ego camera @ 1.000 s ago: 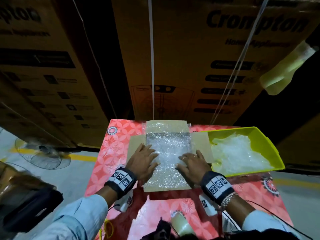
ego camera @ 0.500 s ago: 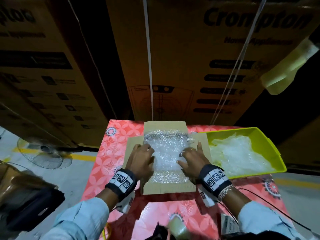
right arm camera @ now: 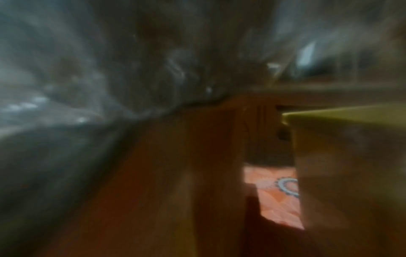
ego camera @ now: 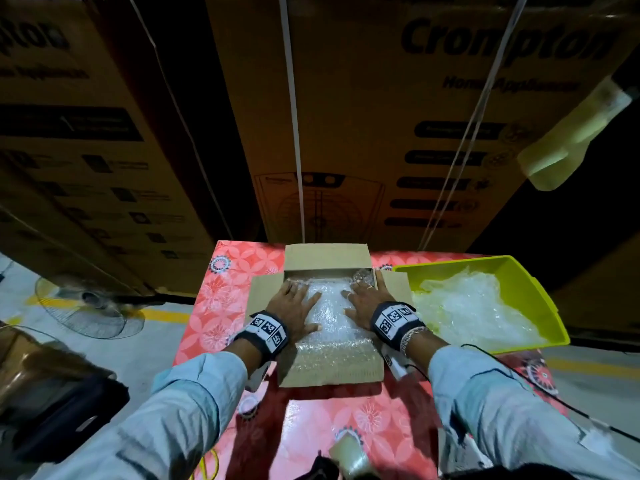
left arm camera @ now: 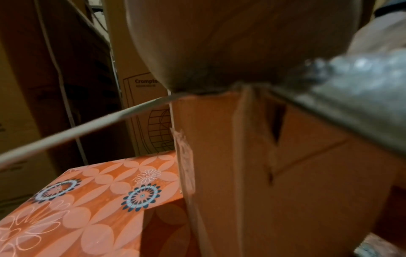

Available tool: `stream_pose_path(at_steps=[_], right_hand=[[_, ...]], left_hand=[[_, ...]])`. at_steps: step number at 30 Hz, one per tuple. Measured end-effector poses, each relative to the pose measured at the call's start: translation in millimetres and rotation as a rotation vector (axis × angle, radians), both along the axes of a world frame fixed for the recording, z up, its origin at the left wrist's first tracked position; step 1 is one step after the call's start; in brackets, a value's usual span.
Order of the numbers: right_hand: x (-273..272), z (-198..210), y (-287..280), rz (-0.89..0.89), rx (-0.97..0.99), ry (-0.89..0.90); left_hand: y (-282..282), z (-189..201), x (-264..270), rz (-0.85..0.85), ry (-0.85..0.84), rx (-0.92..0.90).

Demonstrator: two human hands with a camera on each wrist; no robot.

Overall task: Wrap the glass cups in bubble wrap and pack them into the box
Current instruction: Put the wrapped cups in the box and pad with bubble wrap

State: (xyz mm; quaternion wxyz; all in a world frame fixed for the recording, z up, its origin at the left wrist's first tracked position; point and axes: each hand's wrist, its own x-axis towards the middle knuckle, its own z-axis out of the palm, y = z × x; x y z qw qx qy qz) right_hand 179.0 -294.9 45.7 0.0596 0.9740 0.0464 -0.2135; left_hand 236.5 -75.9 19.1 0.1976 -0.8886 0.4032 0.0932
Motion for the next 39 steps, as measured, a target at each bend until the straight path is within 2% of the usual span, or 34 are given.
stream_pose_path(at_steps=[2, 4, 7, 9, 12, 14, 16, 19, 23, 26, 29, 32, 34, 36, 38, 39], right_hand=[[1, 1, -4, 0.015, 0.017, 0.012], [-5, 7, -6, -0.015, 0.084, -0.002], [-37, 26, -10, -0.111, 0.334, -0.114], [-74, 33, -14, -0.117, 0.488, -0.175], [-126, 26, -19, -0.008, 0.525, -0.125], [-139, 13, -21, 0.060, 0.457, -0.079], [-136, 3, -22, 0.094, 0.423, -0.142], [-116, 2, -23, 0.013, 0.509, -0.304], [-92, 9, -22, -0.089, 0.523, -0.290], [-87, 11, -18, -0.173, 0.559, -0.309], [-81, 9, -16, -0.174, 0.527, -0.310], [-72, 6, -17, -0.110, 0.439, -0.296], [-69, 7, -14, -0.039, 0.367, -0.249], [-71, 8, -8, 0.040, 0.266, -0.174], [-75, 5, -6, 0.092, 0.190, -0.105], [-78, 3, -7, 0.107, 0.183, -0.084]], left_hand=[[-1, 1, 0, 0.005, 0.007, -0.041], [-1, 9, -4, 0.036, 0.015, -0.166], [18, 27, -19, 0.038, 0.052, -0.472], [41, 37, -38, -0.019, 0.164, -0.622], [80, 35, -62, -0.108, 0.340, -0.572], [96, 22, -67, -0.182, 0.360, -0.527], [101, 11, -66, -0.220, 0.353, -0.544], [97, 11, -58, -0.106, 0.378, -0.673], [81, 33, -50, 0.018, 0.433, -0.791], [71, 42, -48, 0.065, 0.421, -0.759], [67, 43, -47, 0.114, 0.457, -0.778], [57, 44, -38, 0.134, 0.347, -0.822], [52, 42, -31, 0.102, 0.277, -0.721], [51, 34, -23, -0.056, 0.237, -0.534], [50, 36, -21, -0.185, 0.278, -0.340], [48, 40, -22, -0.192, 0.320, -0.269]])
